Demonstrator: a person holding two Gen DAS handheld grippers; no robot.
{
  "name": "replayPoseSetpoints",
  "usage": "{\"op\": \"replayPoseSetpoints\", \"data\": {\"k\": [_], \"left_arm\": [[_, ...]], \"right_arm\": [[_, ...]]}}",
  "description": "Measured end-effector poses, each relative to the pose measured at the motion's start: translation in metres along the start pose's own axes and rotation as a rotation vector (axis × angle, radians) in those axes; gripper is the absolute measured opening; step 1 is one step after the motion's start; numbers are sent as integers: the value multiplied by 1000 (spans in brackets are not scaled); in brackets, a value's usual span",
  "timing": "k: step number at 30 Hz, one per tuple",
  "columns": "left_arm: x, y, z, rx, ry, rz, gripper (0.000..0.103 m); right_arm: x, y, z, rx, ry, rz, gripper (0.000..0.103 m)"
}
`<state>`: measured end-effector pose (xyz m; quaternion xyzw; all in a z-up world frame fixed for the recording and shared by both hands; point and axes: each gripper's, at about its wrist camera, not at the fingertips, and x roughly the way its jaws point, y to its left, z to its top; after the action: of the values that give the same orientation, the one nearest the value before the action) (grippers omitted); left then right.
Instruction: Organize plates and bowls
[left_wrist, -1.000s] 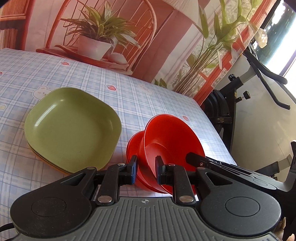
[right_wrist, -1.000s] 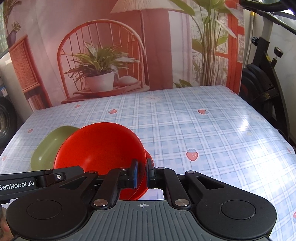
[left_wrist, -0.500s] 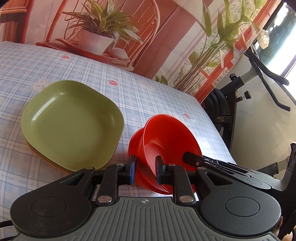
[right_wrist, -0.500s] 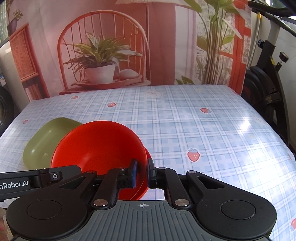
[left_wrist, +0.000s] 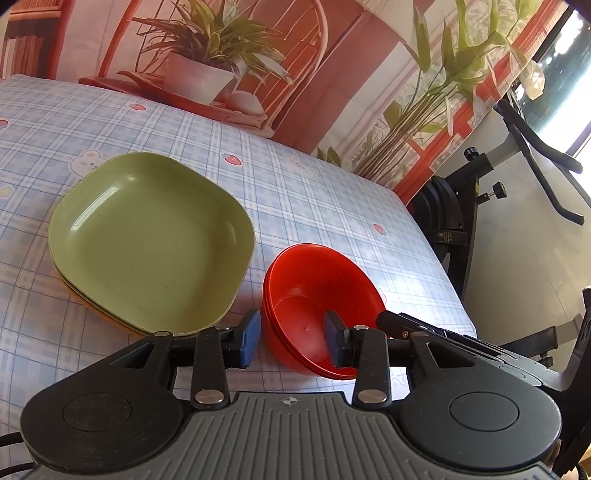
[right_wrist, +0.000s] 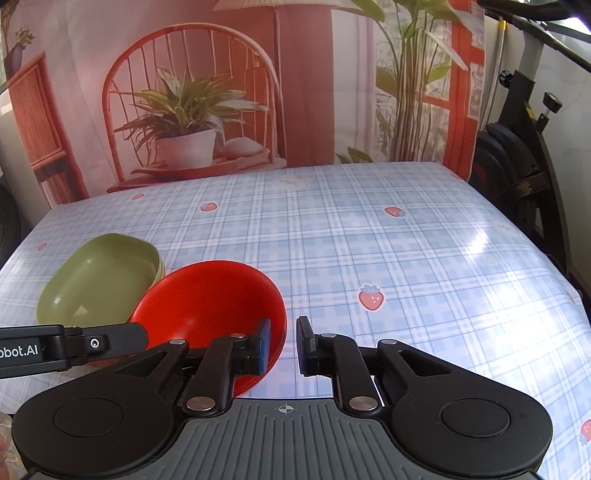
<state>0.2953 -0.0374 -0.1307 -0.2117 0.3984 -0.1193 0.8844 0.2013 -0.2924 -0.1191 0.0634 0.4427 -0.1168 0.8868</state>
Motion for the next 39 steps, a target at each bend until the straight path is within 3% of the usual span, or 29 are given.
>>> {"op": "replayPoseSetpoints", "data": {"k": [30,39], "left_arm": [[23,3,-1,-19,47,-12,38],[34,2,-1,-16,50,-15,33]], "right_arm": [[22,-6,-3,57,37,36,17],[23,-7,-8,71,35,60,17]]}}
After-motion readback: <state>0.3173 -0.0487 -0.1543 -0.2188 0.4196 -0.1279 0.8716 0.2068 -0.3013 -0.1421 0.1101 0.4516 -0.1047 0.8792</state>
